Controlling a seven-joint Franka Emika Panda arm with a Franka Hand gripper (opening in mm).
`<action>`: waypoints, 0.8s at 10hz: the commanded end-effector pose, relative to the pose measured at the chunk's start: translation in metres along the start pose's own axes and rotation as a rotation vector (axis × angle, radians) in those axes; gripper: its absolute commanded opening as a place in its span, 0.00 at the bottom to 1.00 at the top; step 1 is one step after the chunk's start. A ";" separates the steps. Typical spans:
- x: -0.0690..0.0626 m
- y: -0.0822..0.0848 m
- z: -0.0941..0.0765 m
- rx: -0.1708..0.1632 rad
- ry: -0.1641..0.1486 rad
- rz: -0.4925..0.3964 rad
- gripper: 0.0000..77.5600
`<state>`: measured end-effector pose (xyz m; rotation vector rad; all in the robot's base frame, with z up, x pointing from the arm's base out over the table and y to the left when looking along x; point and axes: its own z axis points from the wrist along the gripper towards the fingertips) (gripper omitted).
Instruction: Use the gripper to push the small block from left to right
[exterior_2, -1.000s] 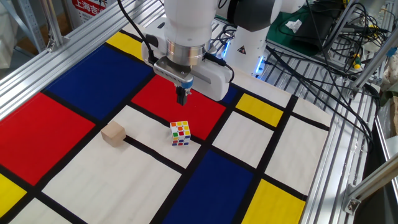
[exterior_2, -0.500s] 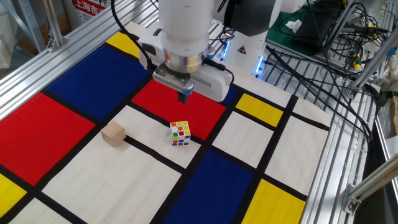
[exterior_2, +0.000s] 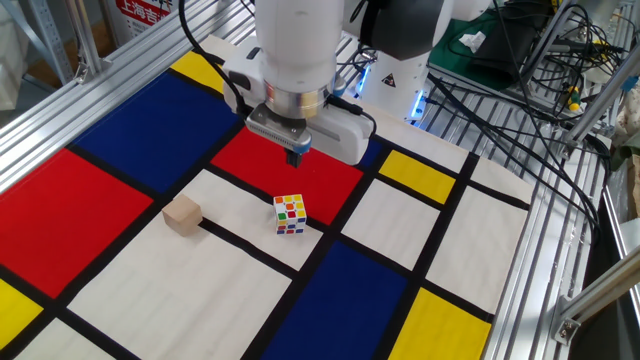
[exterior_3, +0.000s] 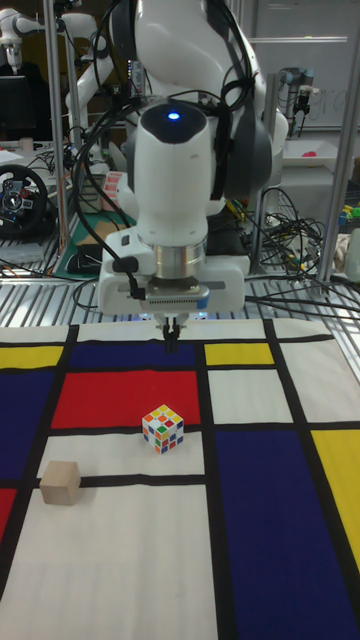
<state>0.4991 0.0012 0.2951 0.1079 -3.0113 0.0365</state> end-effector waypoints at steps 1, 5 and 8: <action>-0.001 0.000 0.000 0.001 -0.002 0.004 0.00; -0.001 0.000 0.002 0.002 -0.002 0.007 0.00; -0.002 0.001 0.005 0.002 -0.003 0.006 0.00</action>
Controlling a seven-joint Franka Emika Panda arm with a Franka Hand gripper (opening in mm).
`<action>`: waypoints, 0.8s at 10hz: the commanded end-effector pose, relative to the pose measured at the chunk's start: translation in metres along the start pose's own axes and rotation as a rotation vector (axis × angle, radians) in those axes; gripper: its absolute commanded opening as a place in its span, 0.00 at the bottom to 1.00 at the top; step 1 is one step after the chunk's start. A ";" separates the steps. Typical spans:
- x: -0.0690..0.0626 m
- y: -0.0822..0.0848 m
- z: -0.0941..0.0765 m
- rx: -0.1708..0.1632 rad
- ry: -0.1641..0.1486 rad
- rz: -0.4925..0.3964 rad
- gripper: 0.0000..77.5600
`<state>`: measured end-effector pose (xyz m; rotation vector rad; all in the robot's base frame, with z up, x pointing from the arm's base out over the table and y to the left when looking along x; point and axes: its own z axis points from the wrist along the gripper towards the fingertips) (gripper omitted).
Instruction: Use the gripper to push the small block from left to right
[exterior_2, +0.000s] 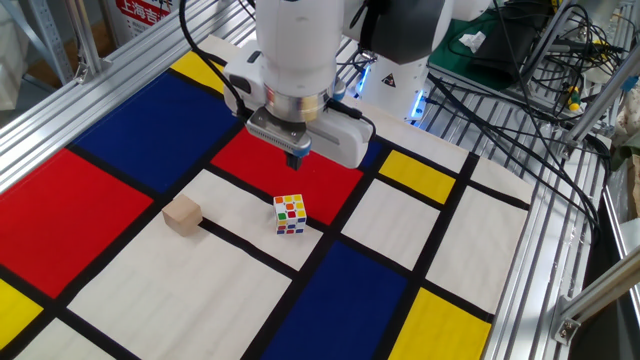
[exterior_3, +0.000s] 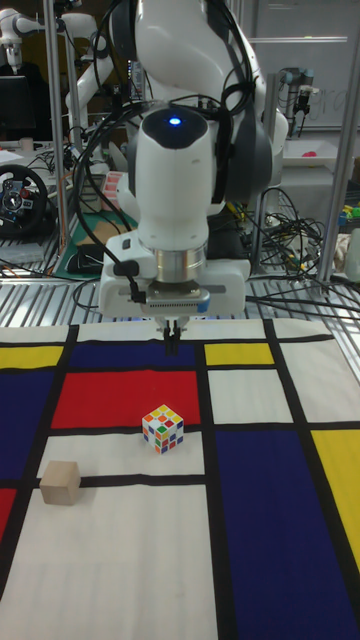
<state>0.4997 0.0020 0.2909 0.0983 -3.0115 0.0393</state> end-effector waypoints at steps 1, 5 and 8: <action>-0.001 0.000 0.001 0.001 -0.003 -0.001 0.00; -0.001 0.001 0.002 0.001 -0.003 0.002 0.00; -0.002 0.001 0.005 0.004 -0.002 0.008 0.00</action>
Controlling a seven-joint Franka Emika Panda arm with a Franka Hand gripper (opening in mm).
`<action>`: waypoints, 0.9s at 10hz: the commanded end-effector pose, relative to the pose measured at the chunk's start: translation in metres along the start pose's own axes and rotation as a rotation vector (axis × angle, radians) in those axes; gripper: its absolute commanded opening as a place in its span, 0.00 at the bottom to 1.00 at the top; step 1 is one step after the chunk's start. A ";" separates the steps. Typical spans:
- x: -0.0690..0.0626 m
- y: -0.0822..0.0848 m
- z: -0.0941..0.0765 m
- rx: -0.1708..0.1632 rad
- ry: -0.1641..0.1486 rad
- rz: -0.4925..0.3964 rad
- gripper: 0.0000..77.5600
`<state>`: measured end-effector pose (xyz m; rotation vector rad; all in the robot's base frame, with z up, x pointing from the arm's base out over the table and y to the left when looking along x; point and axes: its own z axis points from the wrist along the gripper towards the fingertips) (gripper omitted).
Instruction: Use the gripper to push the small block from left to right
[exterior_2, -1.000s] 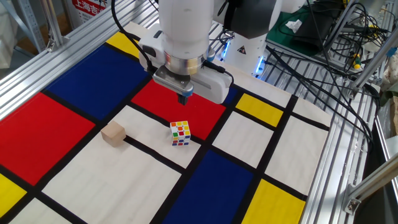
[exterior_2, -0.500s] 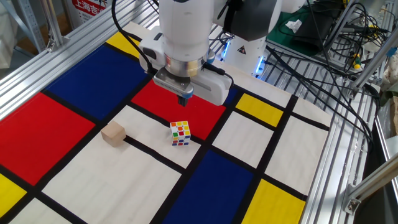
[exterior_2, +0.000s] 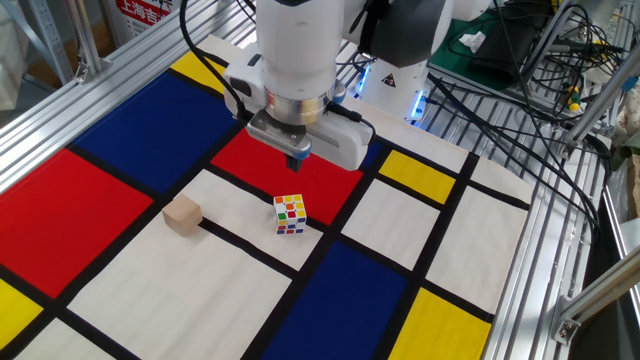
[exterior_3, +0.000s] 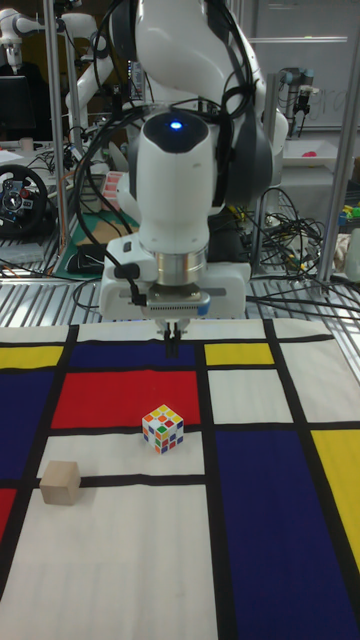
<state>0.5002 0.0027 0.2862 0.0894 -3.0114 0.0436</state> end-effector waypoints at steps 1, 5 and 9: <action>-0.001 0.000 0.001 0.002 -0.003 0.003 0.00; -0.009 -0.014 0.024 0.001 -0.004 -0.002 0.00; -0.013 -0.052 0.045 -0.002 -0.001 -0.023 0.00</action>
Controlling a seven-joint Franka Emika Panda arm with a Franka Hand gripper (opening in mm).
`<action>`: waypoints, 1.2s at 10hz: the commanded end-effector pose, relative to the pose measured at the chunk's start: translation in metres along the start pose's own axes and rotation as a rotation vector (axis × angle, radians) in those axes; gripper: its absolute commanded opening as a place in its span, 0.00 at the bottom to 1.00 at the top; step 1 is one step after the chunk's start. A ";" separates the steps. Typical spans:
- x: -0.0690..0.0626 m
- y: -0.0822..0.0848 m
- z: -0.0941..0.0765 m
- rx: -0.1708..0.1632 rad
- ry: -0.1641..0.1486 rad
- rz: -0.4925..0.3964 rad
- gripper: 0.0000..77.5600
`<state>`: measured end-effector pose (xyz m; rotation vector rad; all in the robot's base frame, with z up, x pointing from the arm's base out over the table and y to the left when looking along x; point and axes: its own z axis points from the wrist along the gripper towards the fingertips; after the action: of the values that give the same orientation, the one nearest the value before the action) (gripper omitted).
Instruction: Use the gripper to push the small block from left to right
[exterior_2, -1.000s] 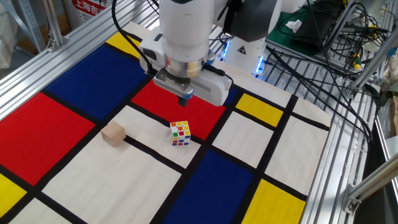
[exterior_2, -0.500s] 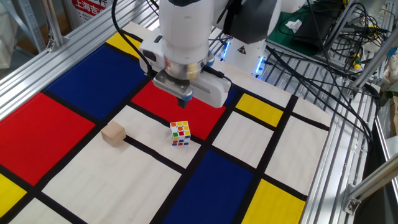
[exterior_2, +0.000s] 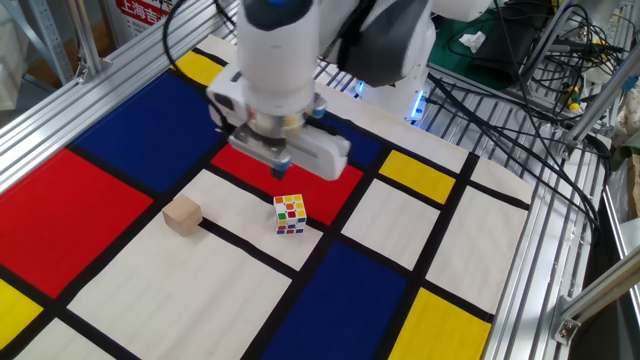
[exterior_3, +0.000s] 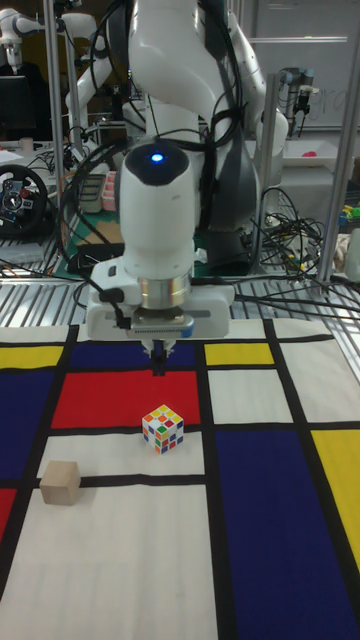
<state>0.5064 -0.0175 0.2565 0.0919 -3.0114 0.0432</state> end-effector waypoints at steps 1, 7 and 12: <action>-0.004 -0.048 0.022 -0.003 -0.002 -0.030 0.00; 0.006 -0.101 0.043 0.003 -0.007 0.041 0.00; 0.010 -0.112 0.047 0.010 -0.041 0.111 0.00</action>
<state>0.5000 -0.1224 0.2184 -0.0123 -3.0262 0.0533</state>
